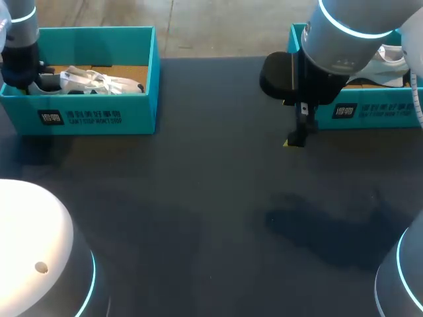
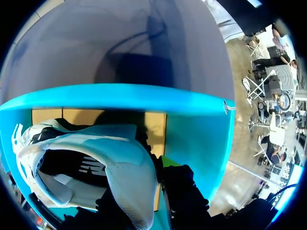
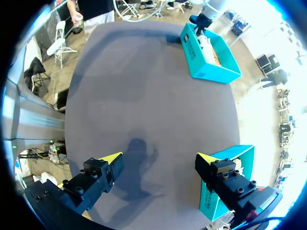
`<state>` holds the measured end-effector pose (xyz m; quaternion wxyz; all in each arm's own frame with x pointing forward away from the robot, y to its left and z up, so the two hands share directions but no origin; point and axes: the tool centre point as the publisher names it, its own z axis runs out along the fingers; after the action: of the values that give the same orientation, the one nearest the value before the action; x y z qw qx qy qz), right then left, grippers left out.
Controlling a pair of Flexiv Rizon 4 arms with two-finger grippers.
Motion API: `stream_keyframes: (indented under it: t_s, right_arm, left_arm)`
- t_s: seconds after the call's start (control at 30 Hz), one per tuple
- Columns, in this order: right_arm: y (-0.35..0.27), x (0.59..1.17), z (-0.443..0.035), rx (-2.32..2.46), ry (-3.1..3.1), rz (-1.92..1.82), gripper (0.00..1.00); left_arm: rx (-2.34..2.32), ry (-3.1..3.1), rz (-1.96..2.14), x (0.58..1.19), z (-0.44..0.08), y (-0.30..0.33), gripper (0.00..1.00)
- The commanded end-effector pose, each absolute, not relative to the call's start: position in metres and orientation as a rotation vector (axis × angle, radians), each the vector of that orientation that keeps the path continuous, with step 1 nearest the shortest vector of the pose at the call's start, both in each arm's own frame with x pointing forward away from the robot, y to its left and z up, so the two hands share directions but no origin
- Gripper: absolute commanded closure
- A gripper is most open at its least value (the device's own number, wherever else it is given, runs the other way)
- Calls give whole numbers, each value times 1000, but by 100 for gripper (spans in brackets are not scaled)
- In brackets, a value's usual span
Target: Take the shoe out of the shoebox, open the shoe tongue, remove and reinsert the insole, then place the shoe into the shoebox
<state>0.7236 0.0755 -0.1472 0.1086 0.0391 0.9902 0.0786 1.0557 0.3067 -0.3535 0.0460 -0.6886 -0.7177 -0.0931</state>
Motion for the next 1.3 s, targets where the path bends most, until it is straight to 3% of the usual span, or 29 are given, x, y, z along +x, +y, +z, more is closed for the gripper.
stream_keyframes:
  t_s: [0.03, 0.63, 0.77, 0.83, 0.9, 0.93, 0.97, 1.3]
  right_arm:
    - [76, 725, -148, 116, 2914, 230, 0]
    - [76, 725, -148, 116, 2914, 230, 0]
    - [76, 725, -148, 116, 2914, 230, 0]
    - [76, 725, -148, 116, 2914, 230, 0]
    - [76, 725, -148, 116, 2914, 230, 0]
    - [76, 725, -148, 116, 2914, 230, 0]
    - [76, 725, -148, 116, 2914, 230, 0]
    - [76, 725, -148, 116, 2914, 230, 0]
  left_arm:
    - [-2102, -2176, -288, 1056, -356, 306, 100]
    - [-2086, -2106, -284, 1053, -371, 304, 98]
    - [-2083, -2101, -282, 1053, -372, 304, 56]
    - [-2082, -2099, -280, 1053, -372, 304, 42]
    - [-2082, -2096, -277, 1052, -371, 305, 11]
    - [-2081, -2097, -277, 1052, -370, 305, 4]
    - [-2081, -2098, -274, 1051, -368, 305, 0]
    - [-2110, -2155, -248, 1052, -339, 300, 0]
